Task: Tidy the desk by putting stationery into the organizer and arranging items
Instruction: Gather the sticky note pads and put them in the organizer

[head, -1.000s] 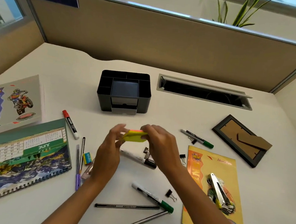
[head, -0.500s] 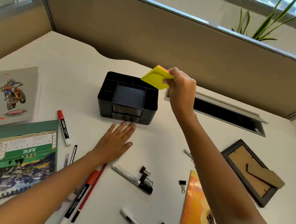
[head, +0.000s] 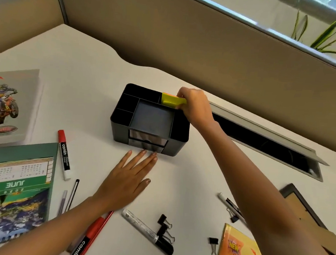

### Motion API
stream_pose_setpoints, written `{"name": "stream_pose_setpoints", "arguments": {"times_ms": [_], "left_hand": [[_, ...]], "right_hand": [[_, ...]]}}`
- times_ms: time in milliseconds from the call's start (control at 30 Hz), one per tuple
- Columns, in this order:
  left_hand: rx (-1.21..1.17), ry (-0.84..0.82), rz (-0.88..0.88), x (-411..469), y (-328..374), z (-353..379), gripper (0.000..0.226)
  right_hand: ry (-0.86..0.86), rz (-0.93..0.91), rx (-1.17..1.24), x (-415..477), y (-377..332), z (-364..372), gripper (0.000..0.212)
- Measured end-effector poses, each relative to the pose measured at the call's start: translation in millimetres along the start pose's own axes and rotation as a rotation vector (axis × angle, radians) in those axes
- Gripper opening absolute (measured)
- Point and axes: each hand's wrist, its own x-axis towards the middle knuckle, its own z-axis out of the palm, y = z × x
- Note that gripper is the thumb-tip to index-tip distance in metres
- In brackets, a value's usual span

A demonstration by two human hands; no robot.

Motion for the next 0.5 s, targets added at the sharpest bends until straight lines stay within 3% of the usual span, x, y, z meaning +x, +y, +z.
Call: {"name": "stream_pose_setpoints", "arguments": {"times_ms": [200, 367, 500], "left_hand": [[-0.006, -0.006, -0.010, 0.9, -1.8, 1.2, 0.058], [-0.011, 0.002, -0.016, 1.7, -2.1, 3.3, 0.058], [-0.014, 0.014, -0.022, 1.0, -2.1, 4.3, 0.058]], "right_hand": [[0.030, -0.083, -0.140, 4.2, -0.2, 4.2, 0.035], [0.155, -0.121, -0.298, 3.7, -3.2, 8.4, 0.031], [0.175, -0.109, -0.263, 4.4, -0.1, 10.0, 0.028]]}}
